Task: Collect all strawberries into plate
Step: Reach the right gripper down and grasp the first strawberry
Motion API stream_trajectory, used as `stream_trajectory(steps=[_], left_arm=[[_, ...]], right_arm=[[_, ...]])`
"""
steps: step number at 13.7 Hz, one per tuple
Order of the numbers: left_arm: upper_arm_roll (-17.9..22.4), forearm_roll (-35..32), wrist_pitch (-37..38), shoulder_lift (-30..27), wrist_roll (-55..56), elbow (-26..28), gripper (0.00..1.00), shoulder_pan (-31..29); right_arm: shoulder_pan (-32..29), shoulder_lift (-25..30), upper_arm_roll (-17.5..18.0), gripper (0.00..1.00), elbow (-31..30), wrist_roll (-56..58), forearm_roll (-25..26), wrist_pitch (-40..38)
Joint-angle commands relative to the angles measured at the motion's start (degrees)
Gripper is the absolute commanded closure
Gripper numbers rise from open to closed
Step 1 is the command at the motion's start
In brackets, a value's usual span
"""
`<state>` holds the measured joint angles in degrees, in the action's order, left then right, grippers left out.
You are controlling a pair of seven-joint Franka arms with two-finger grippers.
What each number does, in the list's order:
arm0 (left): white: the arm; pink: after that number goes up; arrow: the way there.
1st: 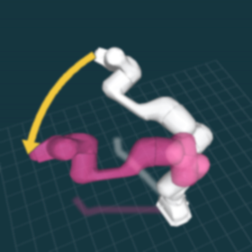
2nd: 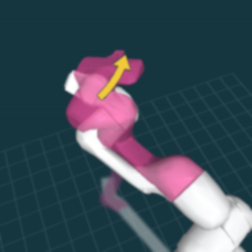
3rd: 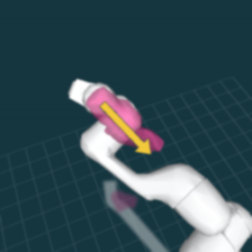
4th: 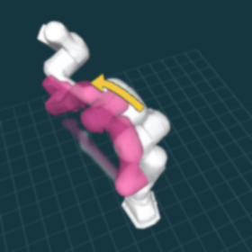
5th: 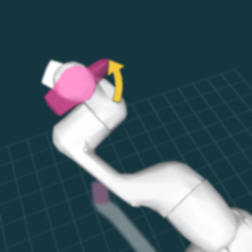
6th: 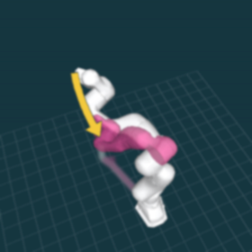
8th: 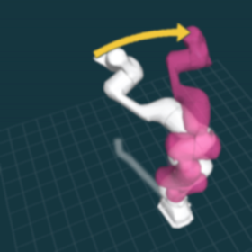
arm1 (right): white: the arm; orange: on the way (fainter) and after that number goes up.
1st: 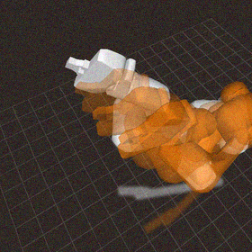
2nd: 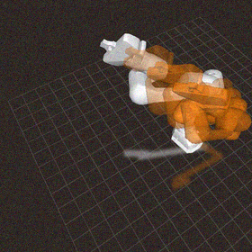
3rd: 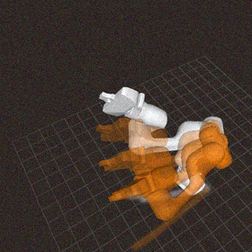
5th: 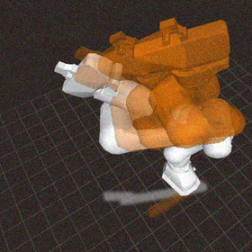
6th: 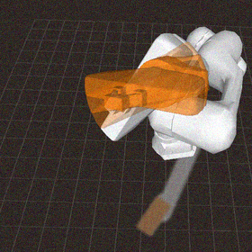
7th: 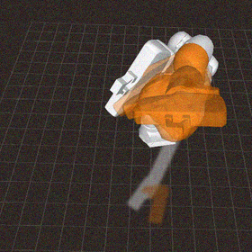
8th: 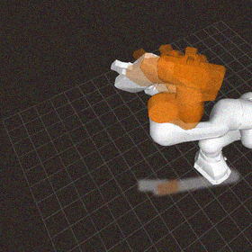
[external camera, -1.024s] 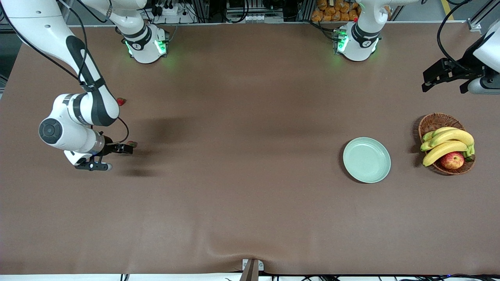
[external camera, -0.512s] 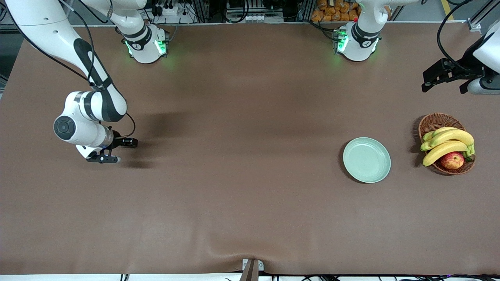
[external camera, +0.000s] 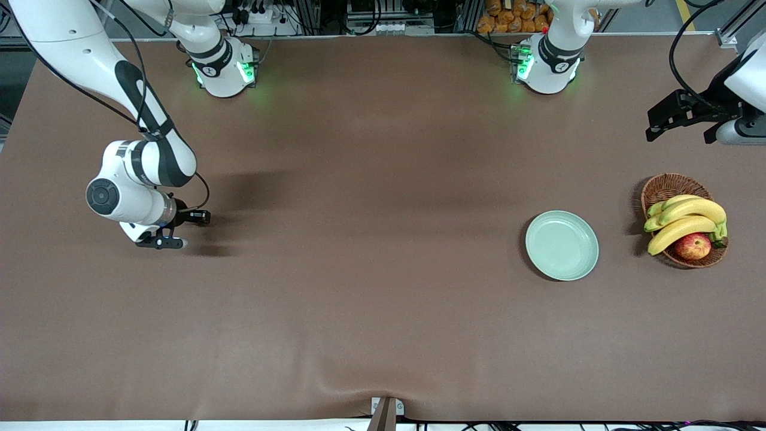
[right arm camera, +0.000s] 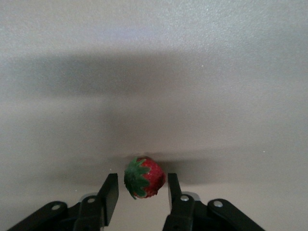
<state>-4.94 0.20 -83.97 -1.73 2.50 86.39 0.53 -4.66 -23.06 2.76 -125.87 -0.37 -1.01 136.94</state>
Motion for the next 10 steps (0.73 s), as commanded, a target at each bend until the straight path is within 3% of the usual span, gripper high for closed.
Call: stream_trajectory(steps=[1,2,6,10], left_arm=[[0.02,1.12,0.65,0.33,-0.39,-0.44,0.00,-0.27],[0.02,1.03,0.57,0.33,-0.47,-0.44,0.00,-0.27],[0.02,1.03,0.57,0.42,-0.48,-0.17,0.00,-0.27],[0.02,1.03,0.57,0.50,-0.48,0.00,0.00,-0.27]], right_arm=[[-0.35,0.21,0.66,0.90,-0.34,0.81,0.66,0.62],[-0.18,0.30,0.75,1.00,0.36,0.63,0.66,-0.17],[0.17,0.82,1.10,1.00,9.13,-0.33,-0.48,-13.24],[2.54,1.79,2.07,1.00,18.62,-6.20,-6.71,-25.90]])
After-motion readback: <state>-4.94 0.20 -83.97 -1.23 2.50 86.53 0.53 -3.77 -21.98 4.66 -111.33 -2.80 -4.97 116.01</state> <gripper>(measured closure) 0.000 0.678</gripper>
